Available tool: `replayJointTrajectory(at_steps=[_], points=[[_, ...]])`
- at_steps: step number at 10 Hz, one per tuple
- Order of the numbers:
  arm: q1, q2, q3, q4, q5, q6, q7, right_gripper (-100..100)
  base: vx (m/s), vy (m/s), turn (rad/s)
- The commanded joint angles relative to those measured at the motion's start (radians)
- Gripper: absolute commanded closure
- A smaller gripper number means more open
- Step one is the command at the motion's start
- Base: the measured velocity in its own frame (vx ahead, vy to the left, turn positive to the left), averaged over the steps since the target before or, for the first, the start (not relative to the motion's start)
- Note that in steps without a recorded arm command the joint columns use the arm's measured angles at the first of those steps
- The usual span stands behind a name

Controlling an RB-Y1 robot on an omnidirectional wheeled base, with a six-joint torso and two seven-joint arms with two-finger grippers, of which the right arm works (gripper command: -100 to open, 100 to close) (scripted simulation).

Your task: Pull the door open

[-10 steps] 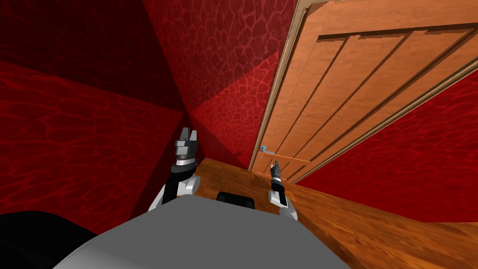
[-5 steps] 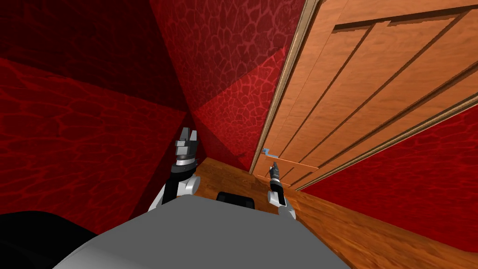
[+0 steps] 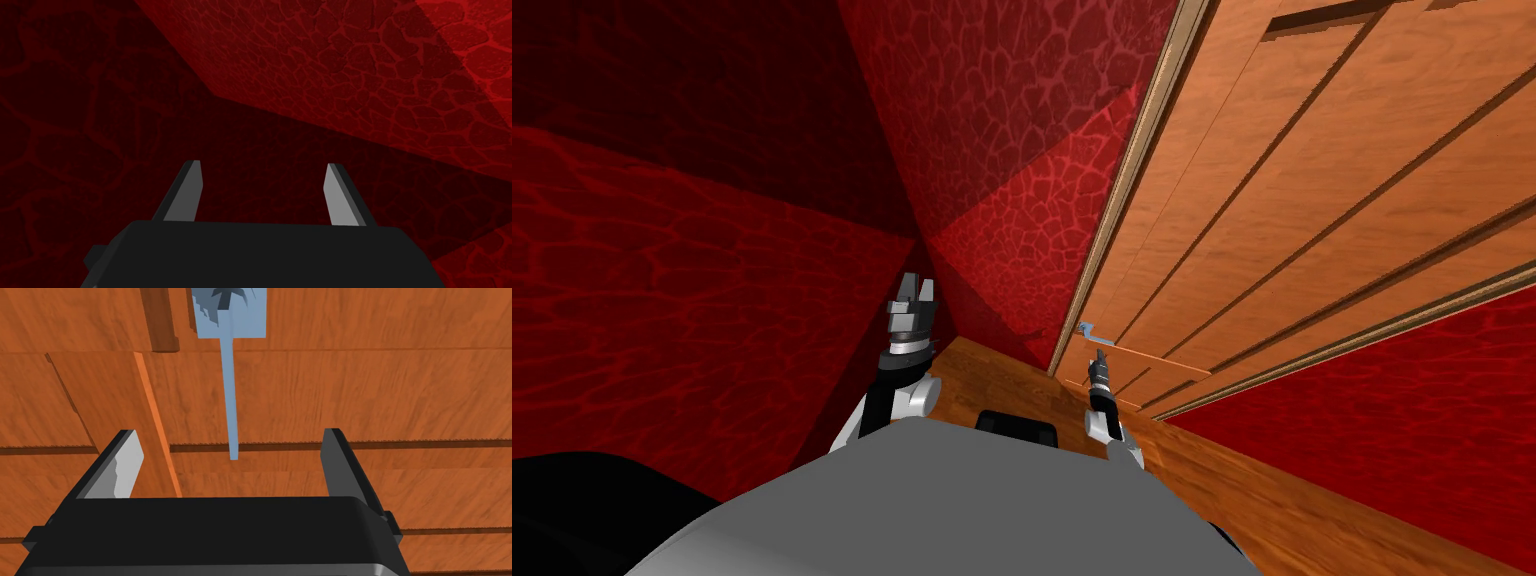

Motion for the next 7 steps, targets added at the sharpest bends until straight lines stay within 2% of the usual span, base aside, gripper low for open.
replayJointTrajectory(at_steps=[1, 2, 3, 4, 5, 6, 7], points=[[-0.011, 0.000, -0.003, 0.028, -0.001, 0.000, 0.000, -100, 0.047, -0.028, 0.091], [-0.005, 0.001, -0.002, 0.011, -0.001, 0.002, 0.001, -100, 0.023, -0.015, 0.018], [0.012, -0.027, -0.011, 0.020, -0.009, -0.010, -0.023, -100, 0.125, 0.021, 0.171], [0.017, -0.035, -0.014, 0.023, -0.011, -0.014, -0.031, -100, 0.195, 0.003, 0.168], [0.017, -0.035, -0.014, 0.023, -0.011, -0.014, -0.031, -100, 0.145, -0.004, 0.013], [0.034, -0.062, -0.023, 0.031, -0.018, -0.027, -0.054, -100, 0.168, 0.008, 0.142], [0.045, -0.080, -0.029, 0.036, -0.023, -0.035, -0.070, -100, 0.191, 0.025, 0.186]])
